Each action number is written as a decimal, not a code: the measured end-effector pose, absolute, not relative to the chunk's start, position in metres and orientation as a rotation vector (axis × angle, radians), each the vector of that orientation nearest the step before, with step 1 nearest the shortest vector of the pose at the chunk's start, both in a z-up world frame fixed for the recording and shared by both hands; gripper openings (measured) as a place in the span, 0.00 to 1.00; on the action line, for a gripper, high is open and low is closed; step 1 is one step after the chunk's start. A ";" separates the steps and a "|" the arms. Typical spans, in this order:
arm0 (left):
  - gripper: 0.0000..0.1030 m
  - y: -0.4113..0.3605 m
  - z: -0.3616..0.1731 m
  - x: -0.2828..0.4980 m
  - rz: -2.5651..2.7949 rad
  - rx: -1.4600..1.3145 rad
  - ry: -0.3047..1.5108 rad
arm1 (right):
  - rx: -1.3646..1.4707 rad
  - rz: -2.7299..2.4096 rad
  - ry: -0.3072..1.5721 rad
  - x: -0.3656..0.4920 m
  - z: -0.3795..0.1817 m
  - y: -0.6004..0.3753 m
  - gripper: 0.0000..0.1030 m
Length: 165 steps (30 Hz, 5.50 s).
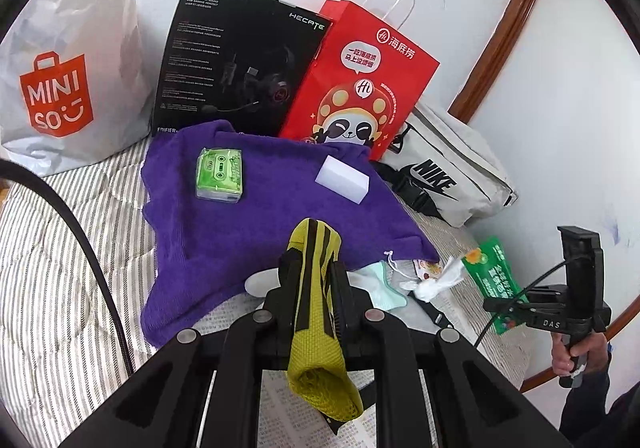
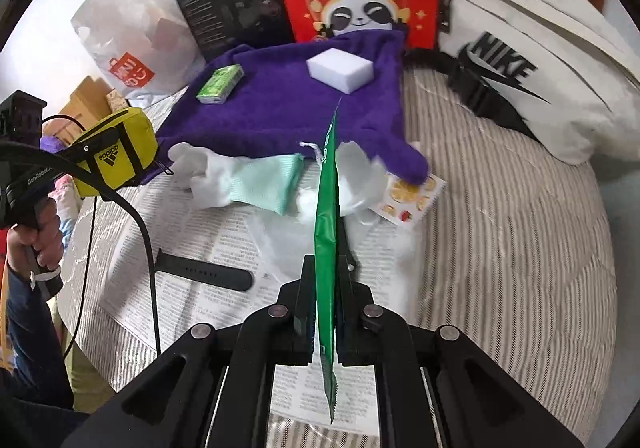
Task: Organize soft objects
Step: 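Carry the yellow pouch with the left tool while the right tool carries the green packet over the towel, then lower the pouch onto the purple towel and open the left tool while the right tool releases the packet there, then grasp the white wet wipe with the right tool while the left tool moves toward the white gloves, then grasp the white gloves with the left tool while the right tool lifts the wet wipe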
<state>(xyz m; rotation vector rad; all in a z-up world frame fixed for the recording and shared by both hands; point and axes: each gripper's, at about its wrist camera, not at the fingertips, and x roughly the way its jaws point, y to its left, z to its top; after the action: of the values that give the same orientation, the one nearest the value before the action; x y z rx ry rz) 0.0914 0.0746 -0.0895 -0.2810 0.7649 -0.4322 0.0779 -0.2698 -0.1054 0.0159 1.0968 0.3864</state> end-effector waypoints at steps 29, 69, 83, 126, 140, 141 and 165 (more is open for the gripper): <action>0.13 0.066 -0.094 0.096 -0.473 -0.280 0.765 | 0.074 0.330 1.269 0.070 -0.167 -0.291 0.07; 0.13 0.076 -0.110 0.219 -0.420 -0.277 0.857 | -0.114 0.474 1.131 0.268 -0.142 -0.179 0.07; 0.13 0.087 -0.143 0.241 -0.419 -0.311 0.915 | -0.159 0.510 1.170 0.290 -0.169 -0.170 0.07; 0.72 0.074 -0.142 0.205 -0.220 -0.142 0.976 | -0.114 0.410 1.155 0.269 -0.153 -0.218 0.57; 0.78 0.084 -0.120 0.152 -0.139 -0.141 0.964 | -0.112 0.354 1.080 0.226 -0.119 -0.236 0.69; 0.78 0.084 -0.117 0.146 -0.140 -0.145 0.952 | -0.107 0.349 1.070 0.220 -0.116 -0.239 0.69; 0.78 0.060 -0.125 0.063 -0.133 -0.220 0.941 | -0.064 0.371 1.046 0.149 -0.172 -0.239 0.20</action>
<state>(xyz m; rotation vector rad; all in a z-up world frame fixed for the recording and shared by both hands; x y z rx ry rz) 0.0630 0.0605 -0.1254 -0.2203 0.9409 -0.1328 0.1493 -0.2388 -0.1716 -0.0639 1.0457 0.3715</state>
